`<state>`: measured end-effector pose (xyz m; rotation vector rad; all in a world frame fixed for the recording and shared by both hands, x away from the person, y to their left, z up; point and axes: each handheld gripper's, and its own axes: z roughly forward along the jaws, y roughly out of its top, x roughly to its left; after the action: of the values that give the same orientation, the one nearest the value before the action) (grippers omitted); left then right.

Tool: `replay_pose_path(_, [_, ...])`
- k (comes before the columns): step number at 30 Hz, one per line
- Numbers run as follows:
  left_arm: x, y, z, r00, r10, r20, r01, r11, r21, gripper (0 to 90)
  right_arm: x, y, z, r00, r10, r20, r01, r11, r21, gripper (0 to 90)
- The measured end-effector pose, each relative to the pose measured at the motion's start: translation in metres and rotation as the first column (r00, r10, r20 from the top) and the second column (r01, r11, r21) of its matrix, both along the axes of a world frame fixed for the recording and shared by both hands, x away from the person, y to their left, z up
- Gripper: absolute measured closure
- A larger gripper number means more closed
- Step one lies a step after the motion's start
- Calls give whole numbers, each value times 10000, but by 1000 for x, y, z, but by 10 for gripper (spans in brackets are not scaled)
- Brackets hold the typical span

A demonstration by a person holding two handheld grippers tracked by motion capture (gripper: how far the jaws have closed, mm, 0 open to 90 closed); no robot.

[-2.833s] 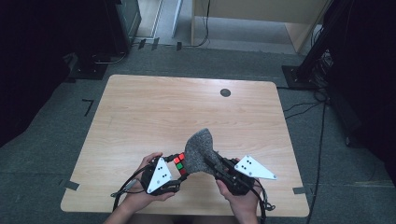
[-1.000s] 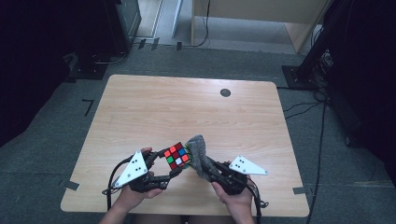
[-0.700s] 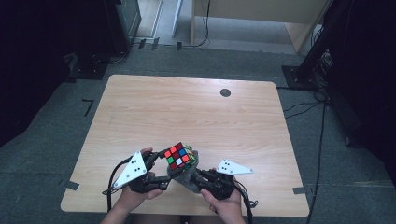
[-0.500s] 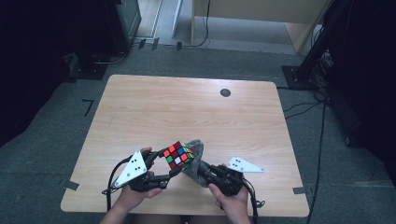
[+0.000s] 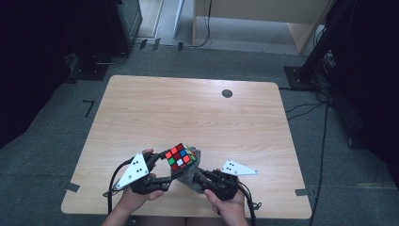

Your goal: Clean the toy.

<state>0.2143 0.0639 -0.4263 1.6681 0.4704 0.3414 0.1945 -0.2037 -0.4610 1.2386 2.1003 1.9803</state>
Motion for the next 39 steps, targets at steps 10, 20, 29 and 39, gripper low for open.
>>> replay_pose_path(10, [-1,-3,0,9999,-139,-86,138,9998,-154,346,-1,-10,7,9967,-700,404,693,9974,175,751])
replay_pose_path(20, [1,-2,-1,10000,-24,-72,23,9999,-105,345,-1,5,1,9993,120,368,-102,9989,-467,749])
replay_pose_path(29, [0,-3,0,9998,-30,-205,24,9996,-287,345,1,-10,6,9964,-687,496,682,9976,123,749])
replay_pose_path(39, [2,2,1,9996,92,-248,-102,9991,-403,345,0,-4,7,9969,-453,638,454,9990,10,754])
